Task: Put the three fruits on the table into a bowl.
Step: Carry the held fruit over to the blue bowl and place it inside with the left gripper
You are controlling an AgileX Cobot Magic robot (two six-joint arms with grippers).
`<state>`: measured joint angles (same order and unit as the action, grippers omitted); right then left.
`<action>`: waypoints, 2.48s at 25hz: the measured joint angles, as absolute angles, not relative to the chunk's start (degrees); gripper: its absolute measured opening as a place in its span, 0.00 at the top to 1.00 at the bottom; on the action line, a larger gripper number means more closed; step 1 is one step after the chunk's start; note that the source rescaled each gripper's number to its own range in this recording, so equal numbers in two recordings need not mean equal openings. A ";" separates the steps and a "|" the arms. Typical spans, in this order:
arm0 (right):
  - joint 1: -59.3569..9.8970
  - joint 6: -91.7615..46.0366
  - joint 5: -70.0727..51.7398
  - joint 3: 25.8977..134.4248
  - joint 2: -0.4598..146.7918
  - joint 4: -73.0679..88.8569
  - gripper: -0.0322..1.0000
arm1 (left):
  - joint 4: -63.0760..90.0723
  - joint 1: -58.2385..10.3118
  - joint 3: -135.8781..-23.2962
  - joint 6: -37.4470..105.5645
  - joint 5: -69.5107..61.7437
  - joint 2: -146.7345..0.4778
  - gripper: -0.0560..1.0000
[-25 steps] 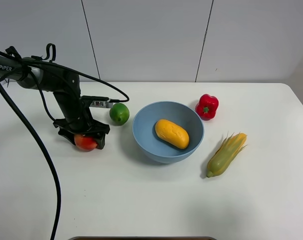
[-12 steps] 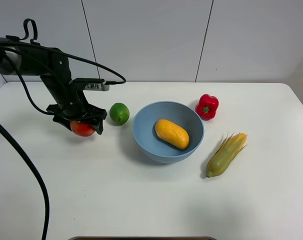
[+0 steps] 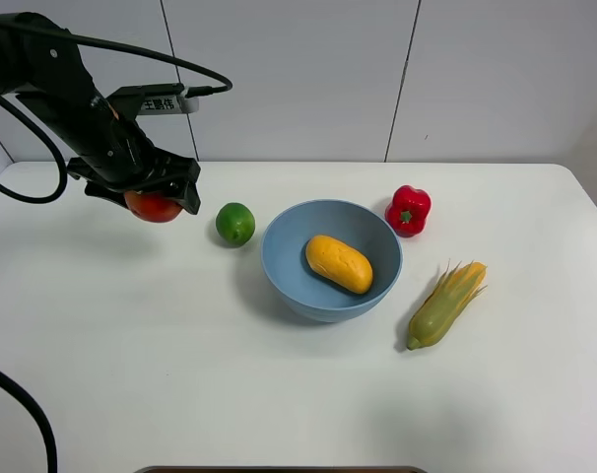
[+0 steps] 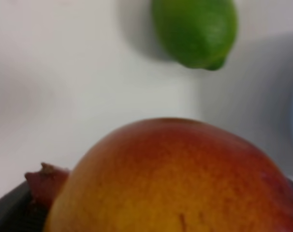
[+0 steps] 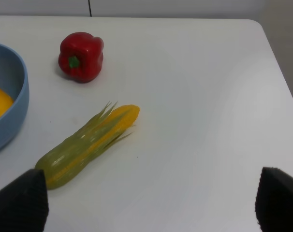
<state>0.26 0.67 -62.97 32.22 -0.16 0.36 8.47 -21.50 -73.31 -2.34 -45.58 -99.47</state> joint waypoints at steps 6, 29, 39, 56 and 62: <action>0.26 0.67 -62.97 32.22 -0.16 0.36 0.25 | 8.08 -28.33 -73.31 -3.42 -43.55 -99.34 0.55; 0.26 0.67 -62.97 32.22 -0.16 0.36 0.25 | 7.89 -45.51 -73.31 -8.56 -21.44 -108.22 0.55; 0.26 0.67 -62.97 32.22 -0.16 0.36 0.25 | 8.06 -45.57 -73.26 -8.56 -18.63 -111.81 0.55; 0.26 0.67 -62.97 32.22 -0.16 0.36 0.25 | 8.06 -45.57 -73.20 -8.56 -17.87 -113.85 0.03; 0.26 0.67 -62.97 32.22 -0.16 0.36 0.25 | 8.06 -44.93 -73.20 -8.56 -17.94 -111.17 0.03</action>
